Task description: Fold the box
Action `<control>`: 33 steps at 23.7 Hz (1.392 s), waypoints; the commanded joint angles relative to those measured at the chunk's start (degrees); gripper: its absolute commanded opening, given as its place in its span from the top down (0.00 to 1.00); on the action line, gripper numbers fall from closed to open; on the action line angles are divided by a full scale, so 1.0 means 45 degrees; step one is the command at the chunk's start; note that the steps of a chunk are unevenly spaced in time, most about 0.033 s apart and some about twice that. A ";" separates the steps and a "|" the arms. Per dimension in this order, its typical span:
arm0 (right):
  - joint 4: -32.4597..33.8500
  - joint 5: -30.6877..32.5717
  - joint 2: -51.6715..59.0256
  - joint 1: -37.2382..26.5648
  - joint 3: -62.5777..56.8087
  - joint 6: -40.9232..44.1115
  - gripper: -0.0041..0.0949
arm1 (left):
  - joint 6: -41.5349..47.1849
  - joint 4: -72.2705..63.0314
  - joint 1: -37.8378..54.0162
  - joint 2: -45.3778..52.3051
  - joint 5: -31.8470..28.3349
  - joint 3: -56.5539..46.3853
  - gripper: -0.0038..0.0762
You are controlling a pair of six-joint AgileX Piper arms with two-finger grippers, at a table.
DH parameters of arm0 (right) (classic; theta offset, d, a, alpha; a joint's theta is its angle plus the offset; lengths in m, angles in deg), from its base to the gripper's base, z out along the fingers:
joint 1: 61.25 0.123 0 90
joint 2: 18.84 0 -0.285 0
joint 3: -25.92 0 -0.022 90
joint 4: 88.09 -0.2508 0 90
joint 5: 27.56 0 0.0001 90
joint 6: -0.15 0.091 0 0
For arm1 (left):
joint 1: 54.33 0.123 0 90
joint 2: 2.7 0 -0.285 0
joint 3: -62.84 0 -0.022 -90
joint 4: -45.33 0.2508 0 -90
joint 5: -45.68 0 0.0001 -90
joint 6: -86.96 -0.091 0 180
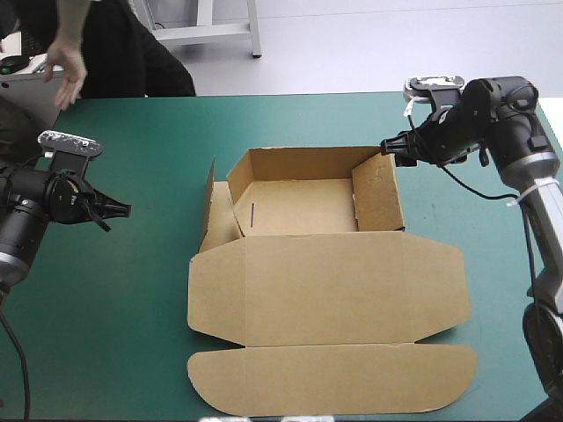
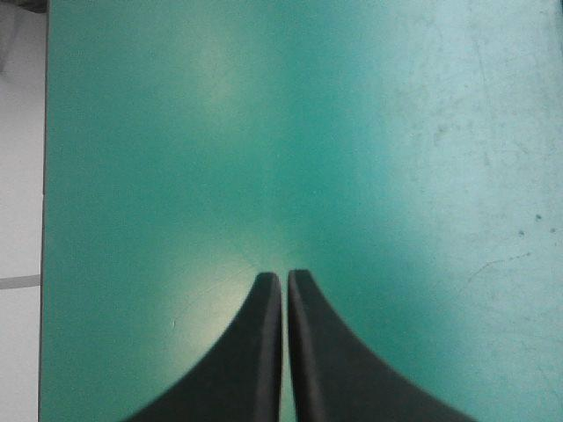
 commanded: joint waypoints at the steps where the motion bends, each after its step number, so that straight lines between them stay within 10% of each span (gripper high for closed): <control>1: -0.0096 0.0124 -0.0102 -0.0001 0.0165 0.0000 0.39 | 0.0037 0.0028 -0.0016 0.0360 -0.0196 0.0317 0.95; 16: -0.1344 0.0124 -0.3112 -0.0001 0.0165 0.0000 0.41 | 0.0037 -0.0328 -0.0016 0.0360 -0.0135 0.0317 0.95; 19: -0.1310 0.0124 -0.3226 -0.0001 0.0165 0.0000 0.52 | 0.0037 -0.0328 -0.0016 0.0360 -0.0159 0.0317 0.95; 22: -0.1222 0.0124 -0.3226 -0.0001 0.0165 -0.0408 0.98 | 0.0037 -0.0328 -0.0016 0.0360 -0.0265 0.0317 0.96; 33: -0.2477 0.0124 -0.1611 -0.1436 0.0534 -0.1357 0.98 | 0.0219 -0.0519 -0.0016 0.0026 -0.0628 0.0317 0.96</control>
